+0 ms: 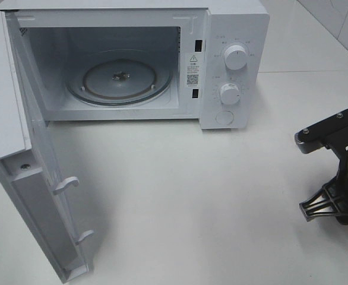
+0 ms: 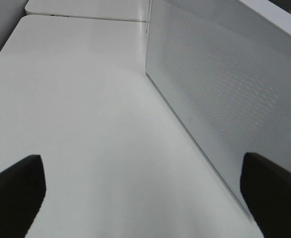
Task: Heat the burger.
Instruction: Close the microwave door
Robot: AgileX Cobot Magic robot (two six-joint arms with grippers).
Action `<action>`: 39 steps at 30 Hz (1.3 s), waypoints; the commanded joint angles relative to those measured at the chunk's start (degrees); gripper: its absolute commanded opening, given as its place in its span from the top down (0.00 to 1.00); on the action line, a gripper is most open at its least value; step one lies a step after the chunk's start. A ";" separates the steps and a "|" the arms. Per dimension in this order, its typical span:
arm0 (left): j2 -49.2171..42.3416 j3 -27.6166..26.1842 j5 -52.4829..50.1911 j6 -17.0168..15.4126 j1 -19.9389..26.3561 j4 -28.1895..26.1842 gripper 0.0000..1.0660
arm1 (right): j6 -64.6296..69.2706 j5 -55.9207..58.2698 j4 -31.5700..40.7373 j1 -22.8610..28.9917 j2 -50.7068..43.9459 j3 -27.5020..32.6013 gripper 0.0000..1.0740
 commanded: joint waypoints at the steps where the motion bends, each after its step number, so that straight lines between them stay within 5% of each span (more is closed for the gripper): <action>1: -0.40 0.23 -0.69 0.11 0.11 -0.23 0.06 | -8.02 -3.09 7.56 -0.11 -6.02 -0.17 0.52; 10: -0.40 0.23 -0.69 0.11 0.11 -0.23 0.06 | -28.88 -5.10 23.55 -0.11 -20.45 -0.17 0.48; 12: -0.40 0.23 -0.69 0.11 0.11 -0.23 0.06 | -39.08 -3.72 31.17 -0.11 -27.67 -0.17 0.38; 17: -0.40 0.23 -0.69 0.11 0.11 -0.23 0.06 | -43.43 -1.15 36.21 -0.11 -35.24 -0.17 0.28; 28: -0.40 0.23 -0.69 0.11 0.11 -0.23 0.06 | -43.60 9.63 35.81 -0.11 -52.02 -0.17 0.29; 39: -0.40 0.23 -0.69 0.11 0.11 -0.23 0.06 | -43.83 12.83 32.72 -0.11 -54.43 -0.06 0.29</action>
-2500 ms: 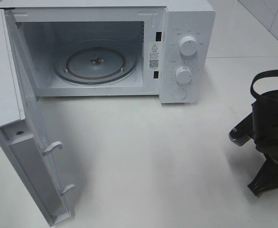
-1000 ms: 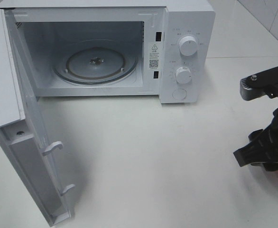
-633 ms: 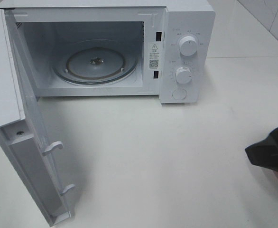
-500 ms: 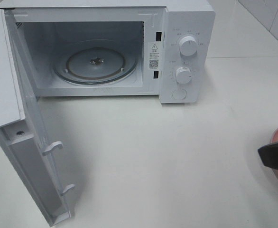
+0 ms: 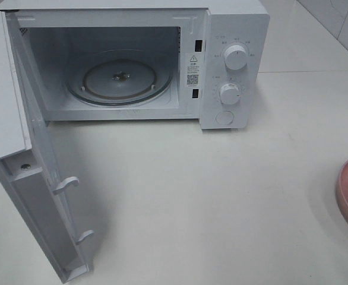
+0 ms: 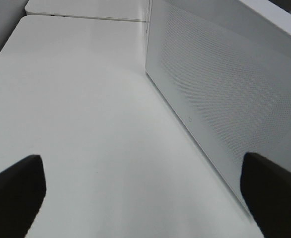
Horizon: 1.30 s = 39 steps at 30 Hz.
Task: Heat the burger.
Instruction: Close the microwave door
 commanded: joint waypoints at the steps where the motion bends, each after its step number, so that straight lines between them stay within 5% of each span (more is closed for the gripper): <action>1: -0.40 0.23 -0.69 0.11 0.11 -0.23 0.06 | -0.40 1.26 -2.01 -0.11 -0.97 -0.06 0.29; 28: -0.40 0.23 -0.69 0.11 0.11 -0.23 0.06 | -1.26 1.49 -1.43 -26.24 -28.25 4.98 0.29; 39: -0.52 0.23 -0.69 0.11 0.11 -0.29 0.06 | -1.38 1.49 -1.32 -30.25 -33.35 4.98 0.29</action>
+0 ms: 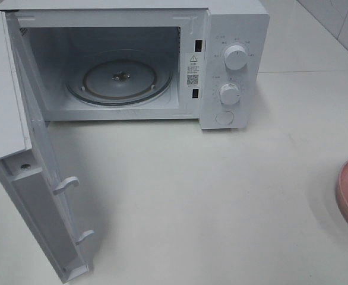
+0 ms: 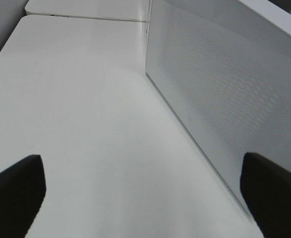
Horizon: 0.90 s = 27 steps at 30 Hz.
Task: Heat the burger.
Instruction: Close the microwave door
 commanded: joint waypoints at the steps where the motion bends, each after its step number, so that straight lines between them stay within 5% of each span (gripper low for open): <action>1: -0.52 0.23 -0.69 0.11 0.11 -0.29 0.06 | -0.86 0.00 0.11 -0.34 -1.43 0.06 0.29; 27: -0.52 0.23 -0.69 0.11 0.11 -0.29 0.06 | -0.86 0.00 0.11 -0.34 -1.43 0.06 0.29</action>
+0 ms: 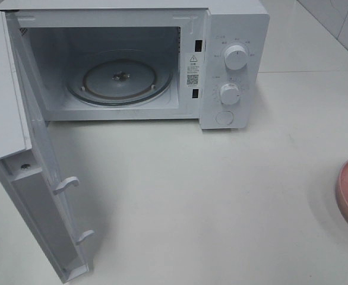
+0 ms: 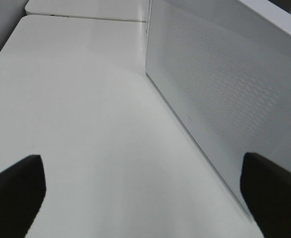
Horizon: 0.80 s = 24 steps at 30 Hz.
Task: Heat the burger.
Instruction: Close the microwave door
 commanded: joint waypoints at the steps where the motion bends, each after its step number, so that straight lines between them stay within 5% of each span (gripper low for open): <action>1: -0.52 0.23 -0.69 0.11 0.11 -0.29 0.06 | -0.86 0.00 -0.06 -0.29 -1.43 0.06 0.29; 24: -0.52 0.23 -0.69 -0.57 0.11 0.11 0.06 | -0.86 0.00 -0.06 -0.29 -1.43 0.06 0.30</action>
